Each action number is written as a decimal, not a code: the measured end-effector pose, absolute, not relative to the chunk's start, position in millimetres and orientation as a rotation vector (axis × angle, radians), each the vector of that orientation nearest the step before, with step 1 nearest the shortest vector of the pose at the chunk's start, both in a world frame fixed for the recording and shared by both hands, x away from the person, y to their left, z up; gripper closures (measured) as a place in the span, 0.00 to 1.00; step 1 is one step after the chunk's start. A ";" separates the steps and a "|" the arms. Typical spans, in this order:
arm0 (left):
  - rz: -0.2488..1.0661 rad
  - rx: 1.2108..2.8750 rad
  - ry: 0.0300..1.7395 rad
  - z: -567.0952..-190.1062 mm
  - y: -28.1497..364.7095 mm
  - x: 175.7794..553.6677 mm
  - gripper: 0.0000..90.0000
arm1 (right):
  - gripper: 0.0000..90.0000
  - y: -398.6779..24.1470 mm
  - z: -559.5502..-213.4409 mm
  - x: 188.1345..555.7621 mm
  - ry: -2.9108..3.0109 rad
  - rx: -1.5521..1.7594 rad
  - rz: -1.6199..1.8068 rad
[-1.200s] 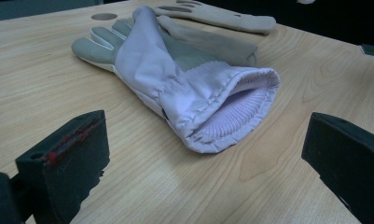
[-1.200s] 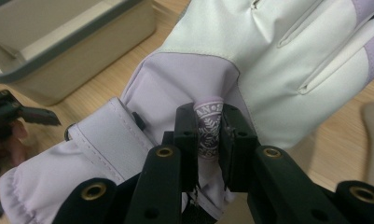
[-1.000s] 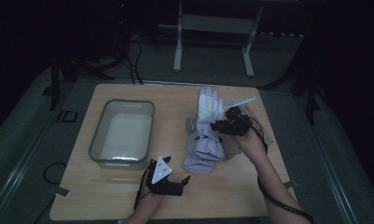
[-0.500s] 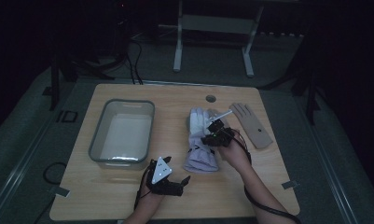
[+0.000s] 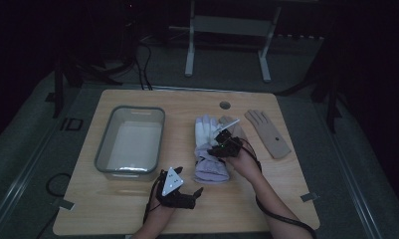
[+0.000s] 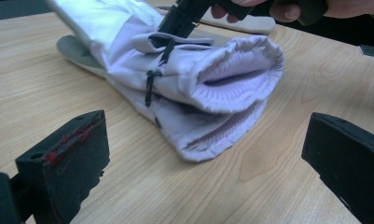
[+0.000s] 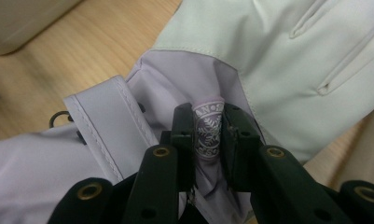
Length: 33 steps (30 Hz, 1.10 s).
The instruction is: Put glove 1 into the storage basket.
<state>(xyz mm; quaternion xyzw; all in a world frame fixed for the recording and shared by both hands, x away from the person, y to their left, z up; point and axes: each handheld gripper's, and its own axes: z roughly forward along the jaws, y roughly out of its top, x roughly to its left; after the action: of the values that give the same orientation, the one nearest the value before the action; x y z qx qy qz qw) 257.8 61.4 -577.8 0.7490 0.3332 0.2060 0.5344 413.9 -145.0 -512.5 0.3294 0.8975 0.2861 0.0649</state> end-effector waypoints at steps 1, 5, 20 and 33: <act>0.491 1.784 0.795 -577.8 61.4 257.8 0.01 | 0.85 -142.3 -512.9 413.9 2.725 0.975 0.870; 0.491 1.781 0.797 -577.8 61.7 257.8 0.01 | 0.82 -132.5 -511.6 415.8 2.738 0.938 0.860; 0.454 1.746 0.854 -544.2 59.9 260.8 0.01 | 0.56 -166.5 -466.8 396.6 2.633 0.980 0.988; 0.336 1.861 1.108 -531.6 56.5 297.6 0.13 | 0.48 -179.5 -496.0 400.1 2.570 1.213 1.081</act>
<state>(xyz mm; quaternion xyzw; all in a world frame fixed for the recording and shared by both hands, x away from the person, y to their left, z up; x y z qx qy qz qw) 297.6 56.5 -531.6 0.7550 0.4495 0.1363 0.4575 400.1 -179.5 -496.0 0.3986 0.8441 0.3552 0.0505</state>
